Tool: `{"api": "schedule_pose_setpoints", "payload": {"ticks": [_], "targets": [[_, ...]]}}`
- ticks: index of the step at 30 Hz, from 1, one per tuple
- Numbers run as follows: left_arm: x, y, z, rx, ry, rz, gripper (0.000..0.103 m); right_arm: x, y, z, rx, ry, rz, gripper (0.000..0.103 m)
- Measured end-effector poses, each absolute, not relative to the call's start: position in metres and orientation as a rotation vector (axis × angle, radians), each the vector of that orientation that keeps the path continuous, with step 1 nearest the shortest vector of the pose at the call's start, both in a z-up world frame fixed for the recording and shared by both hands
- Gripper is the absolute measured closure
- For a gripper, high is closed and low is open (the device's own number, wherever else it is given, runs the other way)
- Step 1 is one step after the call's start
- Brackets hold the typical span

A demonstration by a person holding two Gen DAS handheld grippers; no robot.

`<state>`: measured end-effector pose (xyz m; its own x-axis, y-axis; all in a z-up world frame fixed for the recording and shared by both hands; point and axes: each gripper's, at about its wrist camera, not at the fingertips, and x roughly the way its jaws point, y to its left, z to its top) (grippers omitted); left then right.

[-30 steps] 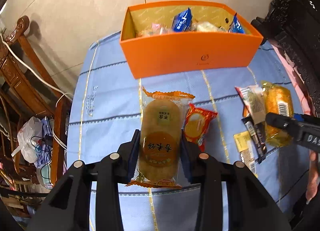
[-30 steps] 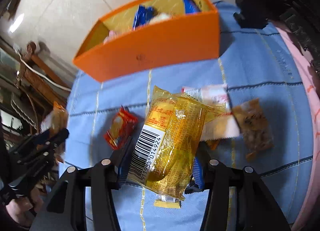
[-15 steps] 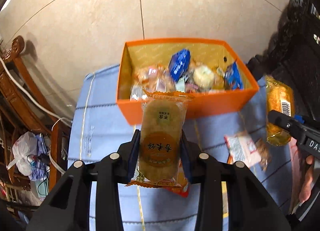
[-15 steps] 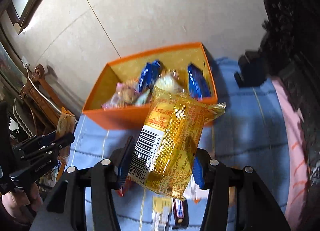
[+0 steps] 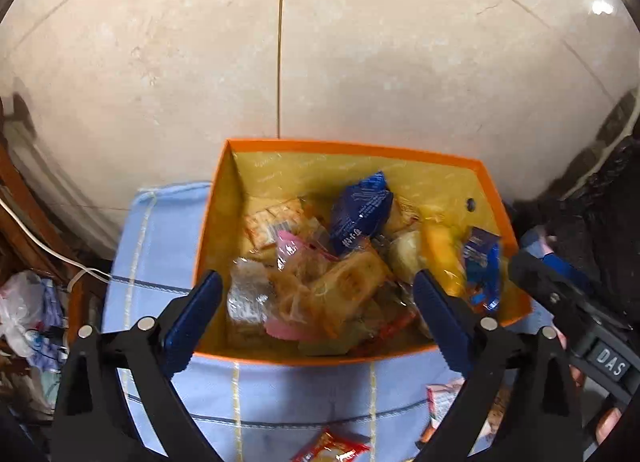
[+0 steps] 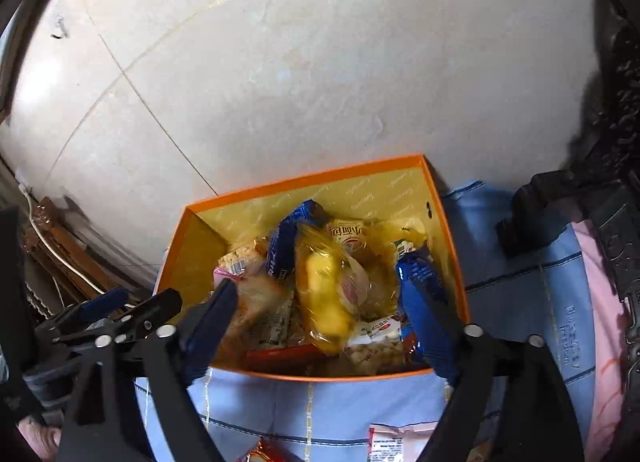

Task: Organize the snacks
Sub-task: 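Carry both snacks into the orange box and open both tools, then return both tools to the snack pile, then grasp the red biscuit packet with the left tool while the right tool grasps the yellow-labelled cereal bar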

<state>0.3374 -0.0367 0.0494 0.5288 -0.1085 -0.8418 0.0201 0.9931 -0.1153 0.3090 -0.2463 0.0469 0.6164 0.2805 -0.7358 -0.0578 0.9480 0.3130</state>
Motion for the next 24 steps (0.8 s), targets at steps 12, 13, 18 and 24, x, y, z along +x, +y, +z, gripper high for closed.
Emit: {"api": "schedule_pose_setpoints", "payload": {"ticks": [12,13,18,24], "targets": [[0.226,-0.042,-0.013,0.006,1.134,-0.178,0.009,0.171,-0.328,-0.024,0.378,1.033,0.093,0.012],[0.216,-0.043,-0.022,0.001,1.157,-0.184,0.009,0.162,-0.332,-0.031,0.39,1.049,0.085,0.012],[0.183,-0.054,-0.06,0.038,1.234,-0.204,0.009,0.112,-0.332,-0.065,0.42,1.157,0.088,0.012],[0.175,-0.069,-0.086,0.085,1.26,-0.245,0.01,0.088,-0.316,-0.077,0.439,1.202,0.144,0.012]]}}
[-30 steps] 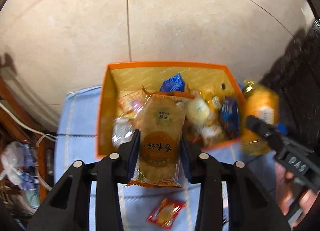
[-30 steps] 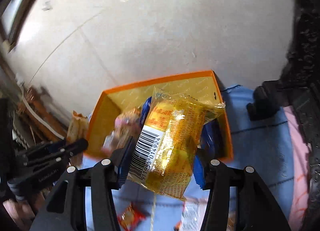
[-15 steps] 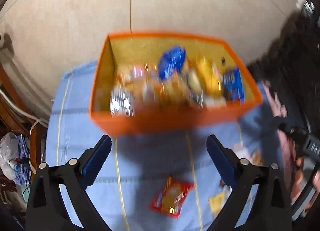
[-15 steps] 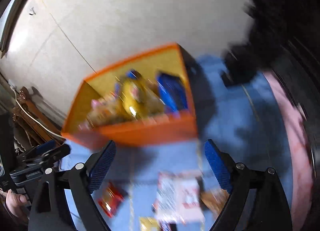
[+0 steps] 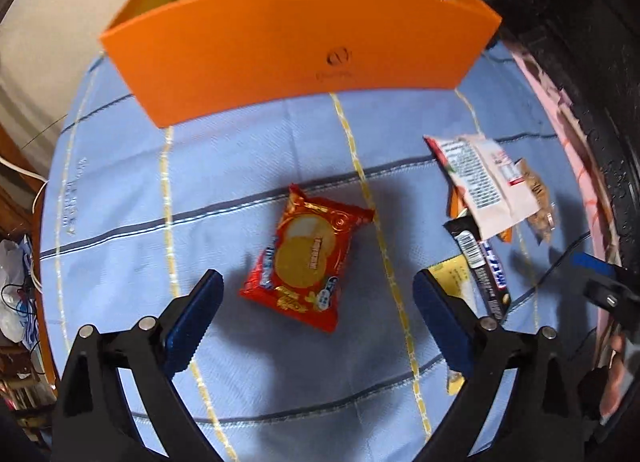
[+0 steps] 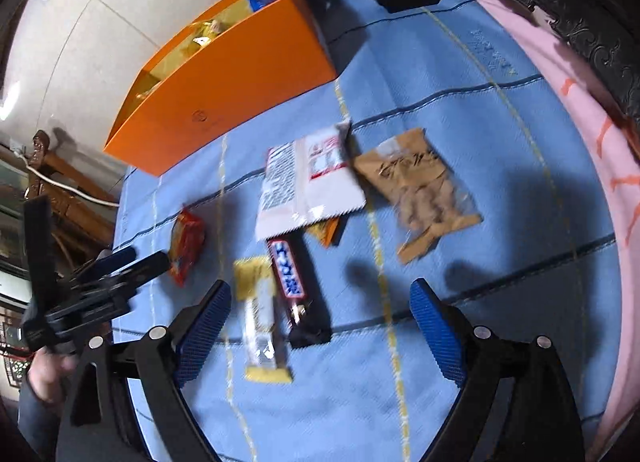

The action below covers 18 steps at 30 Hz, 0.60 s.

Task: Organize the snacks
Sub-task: 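Grasp the red biscuit packet with the left tool while the right tool grasps the yellow-labelled cereal bar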

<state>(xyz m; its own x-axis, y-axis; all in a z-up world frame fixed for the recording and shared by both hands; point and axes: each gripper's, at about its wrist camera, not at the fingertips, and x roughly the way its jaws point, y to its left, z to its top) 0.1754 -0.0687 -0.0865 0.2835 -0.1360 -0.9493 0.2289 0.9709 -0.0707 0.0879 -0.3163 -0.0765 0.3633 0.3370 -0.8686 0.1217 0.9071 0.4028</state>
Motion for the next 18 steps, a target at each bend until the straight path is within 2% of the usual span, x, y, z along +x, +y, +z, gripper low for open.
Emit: {"api": "schedule_pose_setpoints", "payload": {"ticks": [2,9,12,14,18], "targets": [[0.181,-0.07,-0.097,0.081,1.273,-0.239,0.02,0.086,-0.313,-0.073,0.44,1.196,0.162,0.012],[0.198,-0.068,-0.126,0.09,1.342,-0.234,0.03,0.086,-0.31,-0.066,0.445,1.189,0.186,0.012],[0.195,-0.069,-0.128,0.144,1.314,-0.245,0.034,0.091,-0.308,-0.069,0.449,1.198,0.183,0.012],[0.193,-0.068,-0.127,0.18,1.295,-0.232,0.047,0.093,-0.303,-0.072,0.44,1.214,0.187,0.012],[0.189,-0.053,-0.126,0.168,1.294,-0.188,0.054,0.093,-0.271,-0.08,0.358,1.261,0.25,0.012]]}}
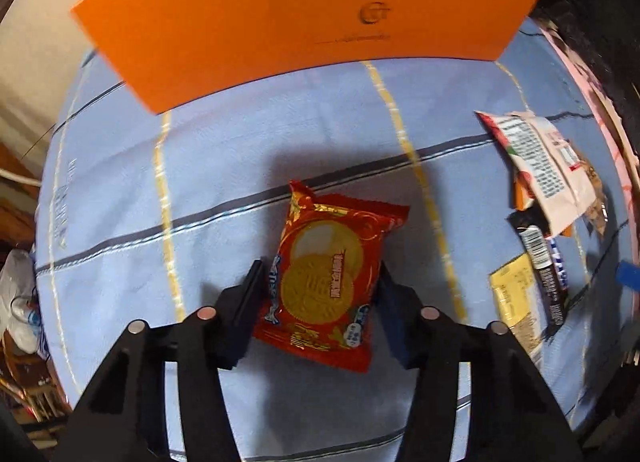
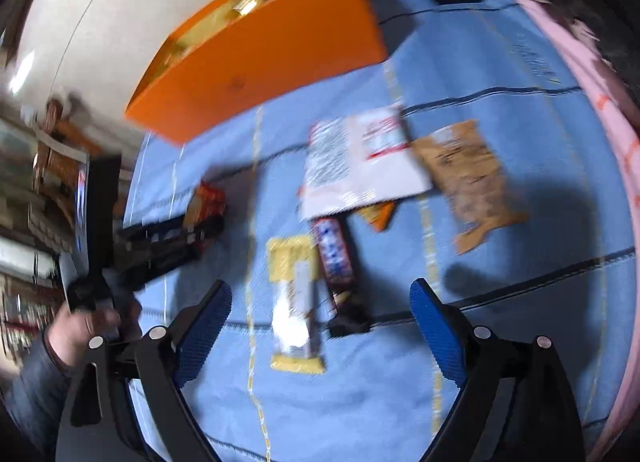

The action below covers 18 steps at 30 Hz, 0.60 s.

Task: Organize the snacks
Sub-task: 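Grasp the red biscuit packet with the left tool while the right tool grasps the yellow-labelled cereal bar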

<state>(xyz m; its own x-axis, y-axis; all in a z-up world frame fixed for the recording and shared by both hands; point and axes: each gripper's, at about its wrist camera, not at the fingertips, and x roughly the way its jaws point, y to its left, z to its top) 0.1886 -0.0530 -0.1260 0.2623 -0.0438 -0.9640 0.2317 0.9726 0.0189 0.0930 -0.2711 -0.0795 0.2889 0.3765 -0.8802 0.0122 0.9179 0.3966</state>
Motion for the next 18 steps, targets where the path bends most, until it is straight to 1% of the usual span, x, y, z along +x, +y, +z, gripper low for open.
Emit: {"api": "schedule_pose_setpoints", "payload": {"ticks": [2,5,7,10,12,13,14,18], "targets": [[0.185,-0.04,-0.124,0.137,1.301,-0.152,0.057,0.09,-0.253,-0.084,0.333,1.294,0.307,0.012],[0.176,-0.018,-0.12,0.062,1.31,-0.123,0.058,0.085,-0.226,-0.093,0.31,1.324,0.401,0.013],[0.169,-0.006,-0.117,0.031,1.313,-0.122,0.058,0.086,-0.216,-0.103,0.305,1.345,0.417,0.016],[0.158,0.004,-0.115,0.009,1.315,-0.118,0.058,0.092,-0.215,-0.117,0.321,1.372,0.404,0.018],[0.155,0.006,-0.113,0.004,1.317,-0.116,0.058,0.096,-0.216,-0.122,0.304,1.38,0.378,0.021],[0.154,0.008,-0.114,-0.003,1.322,-0.116,0.058,0.097,-0.219,-0.125,0.311,1.387,0.369,0.025],[0.152,0.009,-0.115,-0.01,1.325,-0.116,0.058,0.099,-0.222,-0.126,0.317,1.39,0.359,0.026],[0.148,0.002,-0.118,-0.013,1.338,-0.126,0.058,0.102,-0.224,-0.127,0.284,1.378,0.328,0.027]]}}
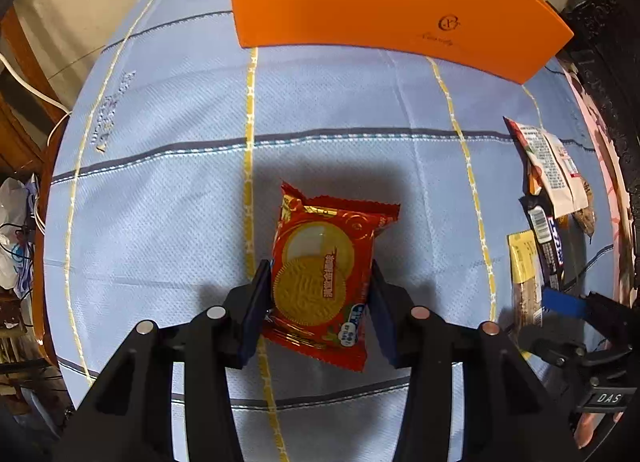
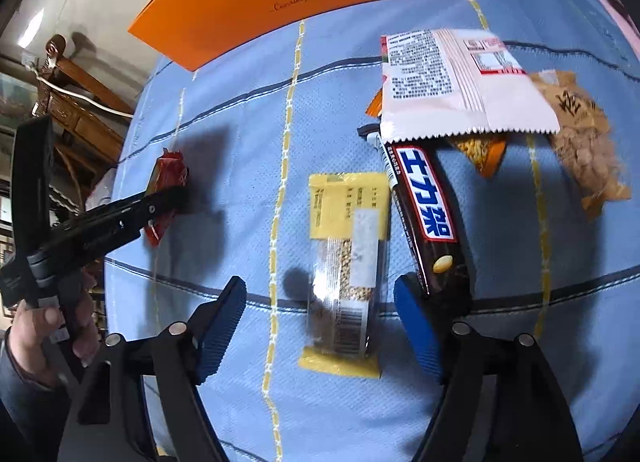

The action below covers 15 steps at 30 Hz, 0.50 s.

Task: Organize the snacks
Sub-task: 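Grasp the red biscuit packet with the left tool while the right tool grasps the yellow-labelled cereal bar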

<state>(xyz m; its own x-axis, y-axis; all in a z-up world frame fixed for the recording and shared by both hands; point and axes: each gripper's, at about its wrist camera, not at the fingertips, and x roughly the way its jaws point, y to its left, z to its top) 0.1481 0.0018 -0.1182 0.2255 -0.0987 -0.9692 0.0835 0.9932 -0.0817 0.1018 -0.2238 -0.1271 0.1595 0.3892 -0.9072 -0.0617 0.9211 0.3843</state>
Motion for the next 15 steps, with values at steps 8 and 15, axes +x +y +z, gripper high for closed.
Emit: {"api": "schedule_pose_setpoints", "payload": {"ticks": [8,15], "targets": [[0.151,-0.002,-0.118,-0.015,1.345,-0.142,0.057,0.097,-0.198,-0.123,-0.043,1.383,0.177,0.073],[0.152,-0.003,-0.108,0.002,1.318,-0.138,0.058,0.093,-0.218,-0.103,0.059,1.376,0.229,0.074]]}}
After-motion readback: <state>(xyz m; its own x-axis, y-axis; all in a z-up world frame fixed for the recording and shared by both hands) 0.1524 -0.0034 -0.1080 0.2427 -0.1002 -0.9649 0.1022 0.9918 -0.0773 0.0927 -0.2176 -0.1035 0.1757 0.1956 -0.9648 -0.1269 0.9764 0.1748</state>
